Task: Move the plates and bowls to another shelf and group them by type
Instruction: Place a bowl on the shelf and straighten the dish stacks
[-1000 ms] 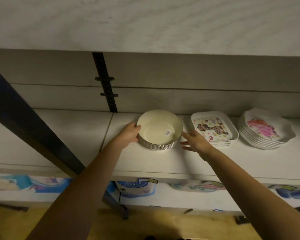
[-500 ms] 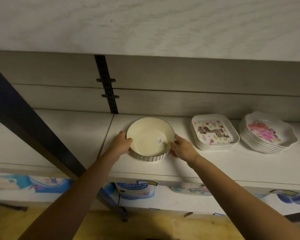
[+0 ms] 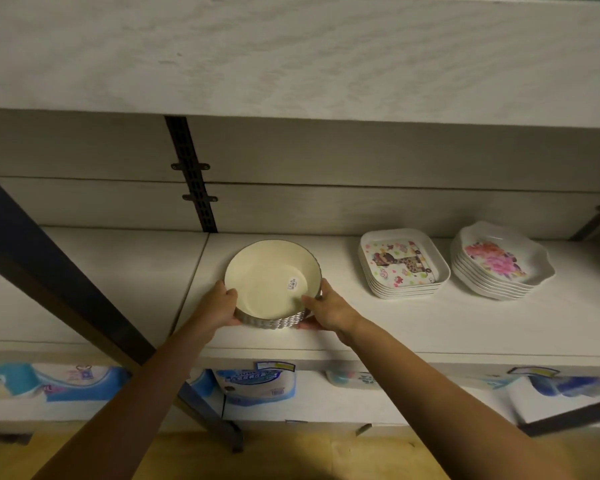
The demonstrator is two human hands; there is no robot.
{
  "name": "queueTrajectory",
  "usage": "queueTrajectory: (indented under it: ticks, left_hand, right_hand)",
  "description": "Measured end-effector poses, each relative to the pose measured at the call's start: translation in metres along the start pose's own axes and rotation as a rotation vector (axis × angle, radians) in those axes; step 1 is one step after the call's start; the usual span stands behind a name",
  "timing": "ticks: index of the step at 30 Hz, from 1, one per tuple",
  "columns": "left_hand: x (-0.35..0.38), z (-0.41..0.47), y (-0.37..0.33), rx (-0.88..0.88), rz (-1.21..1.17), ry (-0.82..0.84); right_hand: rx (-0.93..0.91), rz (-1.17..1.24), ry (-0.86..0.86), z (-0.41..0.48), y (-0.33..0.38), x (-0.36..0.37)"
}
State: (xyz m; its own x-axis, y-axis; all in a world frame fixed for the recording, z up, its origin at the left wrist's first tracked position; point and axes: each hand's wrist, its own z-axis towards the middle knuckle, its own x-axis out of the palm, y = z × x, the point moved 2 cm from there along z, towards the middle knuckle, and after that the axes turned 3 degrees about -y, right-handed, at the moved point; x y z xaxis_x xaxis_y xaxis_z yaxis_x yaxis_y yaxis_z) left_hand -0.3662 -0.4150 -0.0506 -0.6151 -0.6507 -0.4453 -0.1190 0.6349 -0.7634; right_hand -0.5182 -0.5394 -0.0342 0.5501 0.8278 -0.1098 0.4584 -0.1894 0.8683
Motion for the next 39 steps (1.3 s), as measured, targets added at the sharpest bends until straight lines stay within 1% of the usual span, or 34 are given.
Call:
queueTrajectory:
  ticks: [2,4,6,7,10,11,13,15,18,21,22,25,28,30,32,35,39]
  left_hand:
    - [0.001,-0.003,-0.002,0.040,0.113,-0.070]
    - [0.001,-0.010,-0.008,0.186,0.186,-0.242]
    - [0.007,-0.027,-0.022,0.363,0.121,-0.402]
    - [0.012,-0.038,-0.031,0.436,0.076,-0.446]
    - [0.038,-0.066,-0.057,0.651,0.021,-0.443]
    - [0.048,-0.074,-0.065,0.717,0.018,-0.417]
    - [0.072,-0.083,-0.077,0.786,0.002,-0.329]
    - [0.097,-0.086,-0.084,0.754,-0.023,-0.228]
    - [0.135,-0.080,-0.090,0.594,-0.061,-0.105]
    - [0.165,-0.070,-0.096,0.478,-0.044,-0.082]
    - [0.172,-0.066,-0.098,0.429,-0.035,-0.088]
    - [0.190,-0.055,-0.104,0.276,0.008,-0.101]
    - [0.204,-0.048,-0.109,0.148,0.024,-0.001]
    - [0.209,-0.044,-0.111,0.117,-0.041,0.065]
    - [0.213,-0.041,-0.112,0.131,-0.103,0.116]
    - [0.219,-0.037,-0.112,0.162,-0.102,0.136]
    - [0.219,-0.042,-0.106,0.158,-0.110,0.124]
  right_hand:
    - [-0.010,-0.071,0.004,-0.007,0.003,-0.005]
    - [-0.046,-0.153,-0.038,-0.016,0.005,-0.017]
    - [-0.108,-0.223,-0.135,-0.024,0.006,-0.037]
    - [-0.145,-0.254,-0.182,-0.028,0.006,-0.050]
    - [-0.218,-0.251,-0.291,-0.039,0.004,-0.089]
    - [-0.236,-0.240,-0.329,-0.041,0.003,-0.102]
    - [-0.264,-0.217,-0.399,-0.047,0.001,-0.129]
    - [-0.289,-0.201,-0.456,-0.050,-0.004,-0.155]
    - [-0.330,-0.166,-0.544,-0.050,-0.011,-0.195]
    - [-0.311,-0.159,-0.623,-0.044,-0.017,-0.230]
    - [-0.307,-0.177,-0.616,-0.040,-0.019,-0.239]
    - [-0.259,-0.314,-0.515,-0.027,-0.021,-0.248]
    - [-0.175,-0.458,-0.418,-0.009,-0.025,-0.246]
    - [-0.125,-0.468,-0.352,0.001,-0.026,-0.242]
    - [-0.089,-0.423,-0.309,0.007,-0.028,-0.240]
    - [-0.051,-0.341,-0.315,0.012,-0.031,-0.239]
    - [-0.040,-0.343,-0.341,0.008,-0.040,-0.236]
